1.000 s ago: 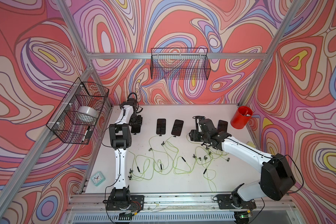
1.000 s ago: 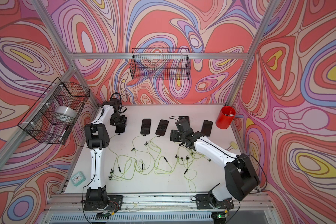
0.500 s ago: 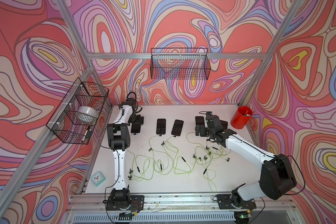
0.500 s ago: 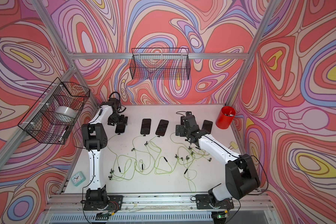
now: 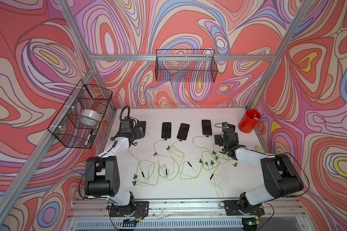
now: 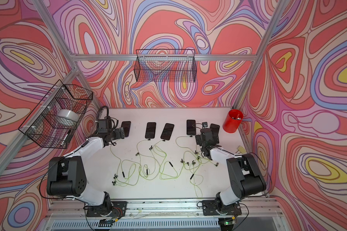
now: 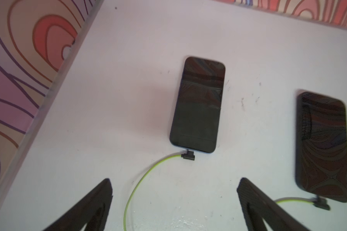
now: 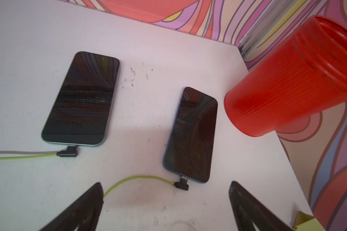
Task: Plug wired earphones into phones
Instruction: Place the phone at the center of the board, then reset both arms
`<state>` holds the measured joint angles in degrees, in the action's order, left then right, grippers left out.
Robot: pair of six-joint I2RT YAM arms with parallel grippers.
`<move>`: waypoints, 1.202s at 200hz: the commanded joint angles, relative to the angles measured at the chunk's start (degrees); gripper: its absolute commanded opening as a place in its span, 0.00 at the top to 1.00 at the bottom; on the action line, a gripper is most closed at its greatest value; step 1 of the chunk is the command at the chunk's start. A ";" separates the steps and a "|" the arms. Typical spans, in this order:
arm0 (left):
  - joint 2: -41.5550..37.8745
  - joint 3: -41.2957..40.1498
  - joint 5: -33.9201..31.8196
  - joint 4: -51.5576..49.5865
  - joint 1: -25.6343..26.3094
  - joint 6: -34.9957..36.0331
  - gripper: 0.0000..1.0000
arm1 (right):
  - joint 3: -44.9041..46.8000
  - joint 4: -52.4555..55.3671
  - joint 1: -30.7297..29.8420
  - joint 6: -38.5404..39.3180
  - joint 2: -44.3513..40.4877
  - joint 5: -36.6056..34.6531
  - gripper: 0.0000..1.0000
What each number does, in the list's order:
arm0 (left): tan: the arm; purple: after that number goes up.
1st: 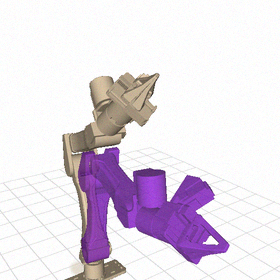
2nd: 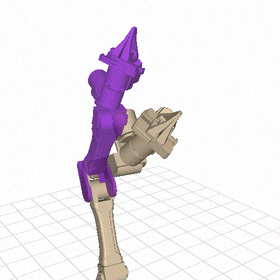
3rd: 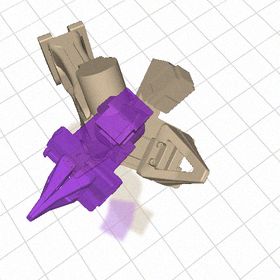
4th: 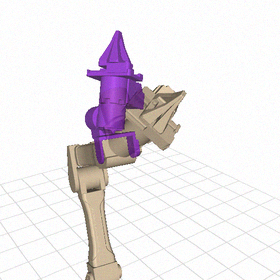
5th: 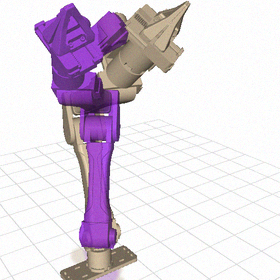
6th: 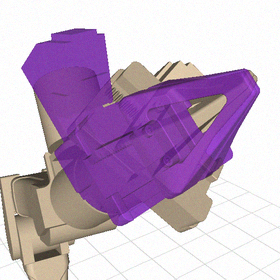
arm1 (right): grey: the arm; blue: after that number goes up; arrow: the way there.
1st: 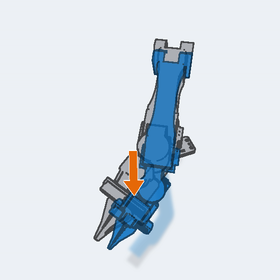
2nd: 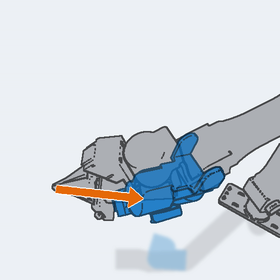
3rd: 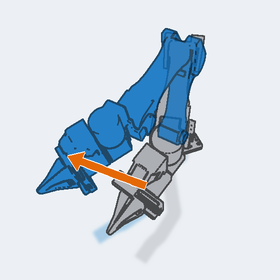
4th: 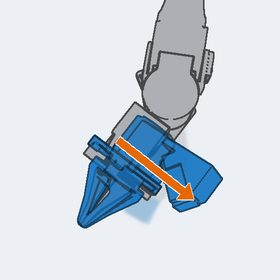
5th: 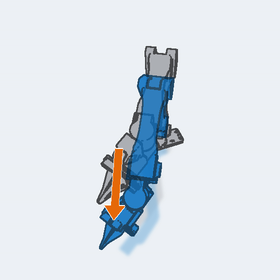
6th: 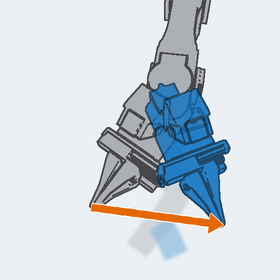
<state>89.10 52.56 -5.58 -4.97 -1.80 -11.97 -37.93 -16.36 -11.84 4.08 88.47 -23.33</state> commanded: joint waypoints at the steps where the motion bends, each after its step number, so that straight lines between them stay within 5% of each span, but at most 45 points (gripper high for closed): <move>1: -1.23 -4.04 -1.32 11.93 0.07 -1.11 0.00 | 3.93 -19.64 2.40 0.49 2.01 -0.31 0.02; 104: -9.77 -15.81 1.65 25.86 0.57 2.92 0.06 | 15.31 -50.70 7.37 -4.29 11.34 5.40 0.02; 114: -10.92 -17.16 1.16 26.93 0.57 3.05 0.07 | 13.82 -42.12 7.41 -5.74 8.74 6.98 0.01; 154: -14.66 -21.61 1.21 27.61 0.57 3.09 0.07 | 12.88 -42.18 7.55 -5.33 9.85 7.03 0.02; 211: -8.03 -28.68 -4.55 45.07 -0.01 5.01 0.06 | 12.87 -43.07 7.61 -5.26 10.21 6.91 0.02; 240: -5.75 -26.22 -0.04 41.78 -1.54 4.89 0.05 | 12.87 -42.89 7.53 -5.25 10.19 6.96 0.01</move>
<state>82.30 24.84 -6.76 32.45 -2.68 -8.36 -24.43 -58.70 -4.51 -0.73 98.00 -16.71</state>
